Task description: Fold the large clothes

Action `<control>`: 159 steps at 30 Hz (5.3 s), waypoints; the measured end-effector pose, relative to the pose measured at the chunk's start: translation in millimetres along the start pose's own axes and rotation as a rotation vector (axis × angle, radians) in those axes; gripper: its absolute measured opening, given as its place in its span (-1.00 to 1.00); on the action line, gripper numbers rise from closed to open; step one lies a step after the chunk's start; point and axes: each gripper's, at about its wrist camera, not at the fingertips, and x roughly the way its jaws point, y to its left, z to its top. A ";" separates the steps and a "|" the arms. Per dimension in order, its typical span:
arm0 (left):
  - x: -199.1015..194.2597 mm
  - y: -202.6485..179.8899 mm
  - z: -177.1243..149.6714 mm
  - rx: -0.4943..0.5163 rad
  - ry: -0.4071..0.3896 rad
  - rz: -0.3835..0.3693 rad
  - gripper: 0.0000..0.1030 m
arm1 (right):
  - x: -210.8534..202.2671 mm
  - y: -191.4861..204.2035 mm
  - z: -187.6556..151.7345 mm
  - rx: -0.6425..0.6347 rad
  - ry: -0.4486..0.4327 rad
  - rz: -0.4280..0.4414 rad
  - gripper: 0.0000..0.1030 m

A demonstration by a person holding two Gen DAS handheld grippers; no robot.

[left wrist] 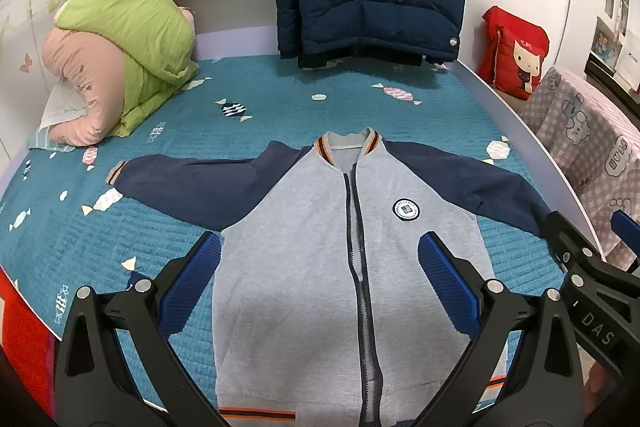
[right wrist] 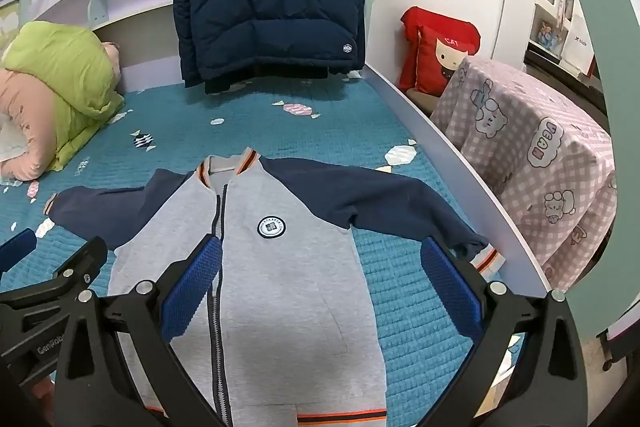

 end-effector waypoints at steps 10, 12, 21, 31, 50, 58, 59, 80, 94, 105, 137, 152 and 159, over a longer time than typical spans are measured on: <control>2.6 0.9 -4.1 -0.007 0.010 0.002 0.91 | 1.3 -0.8 -0.3 -0.003 0.010 0.005 0.86; 3.9 1.3 -5.6 -0.007 0.012 0.002 0.91 | 2.0 -0.8 -0.9 -0.003 0.011 0.006 0.86; 4.2 1.4 -6.1 -0.007 0.012 0.001 0.91 | 5.8 -2.0 -2.1 0.001 0.020 0.000 0.86; 9.0 -1.1 -8.6 -0.004 0.023 -0.003 0.91 | 7.3 -3.3 -3.1 0.000 0.029 -0.007 0.86; 16.1 1.1 -11.7 0.002 0.037 -0.026 0.91 | 15.3 -2.6 -4.4 -0.002 0.058 -0.026 0.86; 16.3 0.8 -12.3 -0.001 0.050 -0.035 0.91 | 16.6 -1.7 -5.1 0.002 0.068 -0.037 0.86; 16.4 1.1 -10.8 -0.001 0.050 -0.035 0.91 | 16.8 -1.9 -5.1 0.002 0.069 -0.035 0.86; 31.9 48.7 -13.3 -0.111 0.131 -0.044 0.91 | 28.1 46.2 1.1 -0.073 0.104 0.019 0.86; 48.9 134.1 -17.8 -0.264 0.180 0.107 0.91 | 62.2 134.5 12.5 -0.185 0.165 0.164 0.86; 87.1 194.5 -14.8 -0.287 0.173 0.218 0.91 | 114.9 204.5 16.4 -0.217 0.308 0.340 0.86; 242.9 412.7 27.4 -0.528 0.341 0.263 0.91 | 350.0 321.3 10.9 -0.137 0.812 0.426 -0.68; 352.6 529.6 22.0 -0.935 0.395 0.213 0.89 | 366.8 336.2 11.6 -0.193 0.857 0.419 -0.69; 365.4 536.6 34.7 -0.890 0.409 0.316 -0.39 | 366.0 311.9 10.2 -0.171 0.874 0.445 -0.69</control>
